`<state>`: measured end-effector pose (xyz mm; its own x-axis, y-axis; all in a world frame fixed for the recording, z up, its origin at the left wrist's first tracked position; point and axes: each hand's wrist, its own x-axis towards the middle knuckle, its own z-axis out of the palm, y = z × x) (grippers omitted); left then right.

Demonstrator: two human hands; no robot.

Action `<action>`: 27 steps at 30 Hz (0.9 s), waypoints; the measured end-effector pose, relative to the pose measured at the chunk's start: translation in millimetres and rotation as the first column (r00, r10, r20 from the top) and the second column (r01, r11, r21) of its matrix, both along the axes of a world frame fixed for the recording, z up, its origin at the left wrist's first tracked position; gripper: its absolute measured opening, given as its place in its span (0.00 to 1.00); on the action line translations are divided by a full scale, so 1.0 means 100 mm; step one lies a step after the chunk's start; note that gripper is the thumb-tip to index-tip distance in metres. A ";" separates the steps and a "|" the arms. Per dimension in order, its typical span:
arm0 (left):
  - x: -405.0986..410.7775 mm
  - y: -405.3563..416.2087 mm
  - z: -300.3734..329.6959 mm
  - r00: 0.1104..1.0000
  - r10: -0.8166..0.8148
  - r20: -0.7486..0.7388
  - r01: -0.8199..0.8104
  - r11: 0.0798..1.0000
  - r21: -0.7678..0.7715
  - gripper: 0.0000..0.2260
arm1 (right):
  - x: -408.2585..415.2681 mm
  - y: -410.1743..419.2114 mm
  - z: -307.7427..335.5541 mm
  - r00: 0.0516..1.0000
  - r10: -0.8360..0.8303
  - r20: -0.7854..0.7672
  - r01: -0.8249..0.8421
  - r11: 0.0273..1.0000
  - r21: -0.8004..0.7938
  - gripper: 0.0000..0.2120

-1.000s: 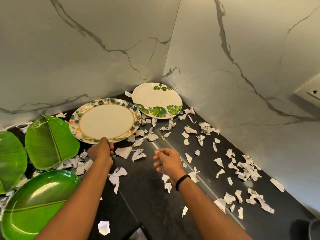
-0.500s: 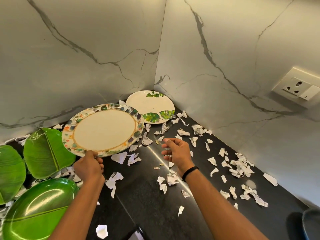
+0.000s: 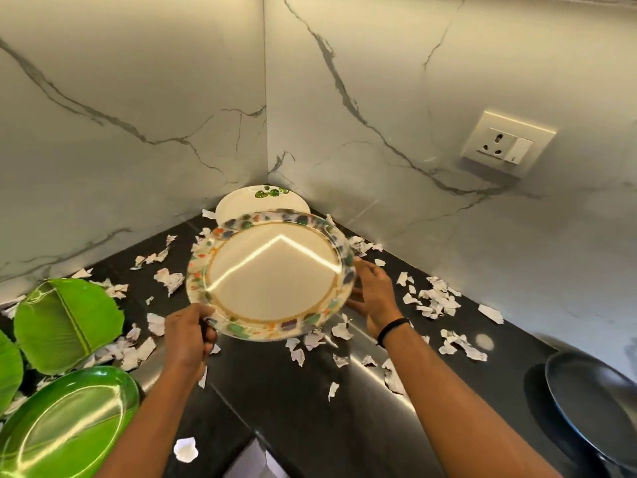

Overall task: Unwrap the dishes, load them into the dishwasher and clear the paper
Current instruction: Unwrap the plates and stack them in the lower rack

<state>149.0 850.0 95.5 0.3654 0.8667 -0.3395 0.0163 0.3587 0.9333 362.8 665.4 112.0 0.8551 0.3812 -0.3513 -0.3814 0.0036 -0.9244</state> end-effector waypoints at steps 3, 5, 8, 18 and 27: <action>0.07 -0.21 0.06 0.992 -0.123 0.012 0.122 0.991 0.057 0.15 | 0.01 -0.41 -0.04 0.998 0.027 -0.064 -0.027 1.000 -0.003 0.36; 0.14 -0.35 0.08 0.976 -0.218 -0.014 0.218 0.973 0.080 0.15 | 0.02 -0.71 -0.09 0.997 -0.010 -0.074 0.008 1.000 -0.023 0.35; 0.25 -0.56 0.12 0.925 -0.373 -0.072 0.378 0.921 0.089 0.14 | 0.00 -1.12 -0.08 0.987 -0.131 -0.090 0.121 0.987 -0.108 0.19; 0.74 -1.36 0.14 0.716 -0.657 -0.236 0.696 0.697 0.172 0.10 | -0.43 -2.45 -0.18 0.873 -0.488 0.014 0.485 0.865 -0.131 0.06; 1.20 -2.18 -0.07 0.441 -0.875 -0.201 0.897 0.434 0.080 0.11 | -1.40 -3.22 -0.30 0.609 -0.792 -0.032 0.774 0.603 -0.191 0.07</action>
<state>269.3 632.5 88.6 0.9330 0.1299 -0.3355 0.3451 -0.0594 0.9367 222.7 343.0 81.6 0.7562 -0.4796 -0.4452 -0.3875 0.2199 -0.8952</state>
